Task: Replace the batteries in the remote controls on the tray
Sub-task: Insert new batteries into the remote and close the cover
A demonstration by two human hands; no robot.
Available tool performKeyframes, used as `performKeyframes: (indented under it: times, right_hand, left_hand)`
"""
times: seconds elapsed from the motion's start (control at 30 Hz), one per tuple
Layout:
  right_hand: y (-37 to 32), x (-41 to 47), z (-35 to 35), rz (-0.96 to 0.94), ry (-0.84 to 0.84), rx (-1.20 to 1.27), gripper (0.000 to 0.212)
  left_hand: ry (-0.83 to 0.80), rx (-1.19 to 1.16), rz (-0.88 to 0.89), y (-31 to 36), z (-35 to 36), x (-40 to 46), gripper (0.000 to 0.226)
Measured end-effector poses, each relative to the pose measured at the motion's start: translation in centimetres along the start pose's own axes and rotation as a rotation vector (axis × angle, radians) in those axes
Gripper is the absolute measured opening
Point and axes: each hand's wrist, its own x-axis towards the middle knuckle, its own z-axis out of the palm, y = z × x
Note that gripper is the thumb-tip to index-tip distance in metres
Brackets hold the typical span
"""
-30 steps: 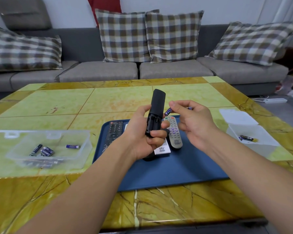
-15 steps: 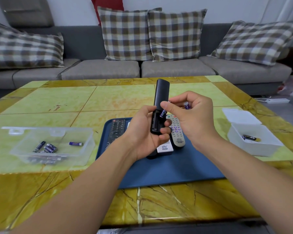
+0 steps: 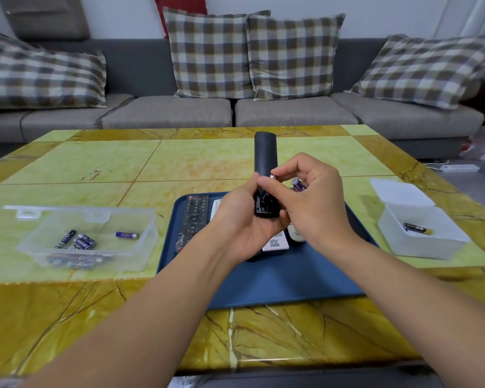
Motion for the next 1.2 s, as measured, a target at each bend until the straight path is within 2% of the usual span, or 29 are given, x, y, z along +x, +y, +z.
performKeyframes:
  times: [0.17,0.27,0.37,0.43,0.57,0.67,0.77,0.83,0.87,0.93,1.0,1.07,1.13,1.2]
  right_hand:
    - [0.9,0.1,-0.1,-0.026,-0.037,-0.055,0.014]
    - [1.4,0.0,0.0,-0.078,-0.05,-0.13,0.009]
    - [1.7,0.2,-0.1,-0.234,-0.082,-0.253,0.009]
    - [1.9,0.2,-0.2,-0.337,-0.11,-0.334,0.011]
    - [2.1,0.0,-0.7,-0.422,-0.141,-0.392,0.011]
    - [2.3,-0.2,-1.0,-0.517,-0.202,-0.437,0.021]
    - [2.4,-0.5,-1.0,-0.64,-0.277,-0.631,0.038]
    - [2.5,-0.3,-0.9,-0.635,-0.336,-0.722,0.044]
    - [2.6,-0.3,-0.8,-0.608,-0.362,-0.704,0.044]
    - [2.4,-0.1,-0.9,-0.433,-0.334,-0.437,0.036]
    - [1.9,0.3,-1.2,-0.109,-0.156,-0.072,0.033]
    - [1.5,1.1,-1.7,0.246,-0.039,0.121,0.043]
    - [1.2,1.7,-2.3,0.551,-0.091,0.196,0.046]
    - [0.9,2.3,-2.5,0.762,-0.229,0.312,0.047]
  left_hand:
    - [0.004,0.037,-0.096,0.5,0.0,-0.5,0.044]
    - [0.033,0.049,-0.049,0.3,0.1,-0.4,0.049]
    - [0.069,0.0,0.023,-0.1,0.7,-0.4,0.05]
    - [0.099,-0.03,0.063,-0.3,0.9,-0.3,0.047]
    - [0.138,-0.015,0.1,-0.9,1.1,-0.2,0.042]
    - [0.152,-0.029,0.137,-1.0,0.9,-0.1,0.038]
    - [0.154,-0.011,0.171,-0.6,0.5,0.0,0.038]
    - [0.139,0.035,0.196,-0.3,0.3,-0.1,0.039]
    - [0.126,0.058,0.204,-0.1,0.2,-0.1,0.038]
    - [0.095,0.089,0.229,0.3,0.1,-0.1,0.033]
    - [0.089,0.119,0.261,0.7,-0.1,0.0,0.028]
    - [0.084,0.158,0.273,1.1,-0.4,0.1,0.026]
    - [0.075,0.181,0.275,1.3,-0.8,0.0,0.026]
    - [0.068,0.189,0.274,1.4,-1.0,-0.1,0.028]
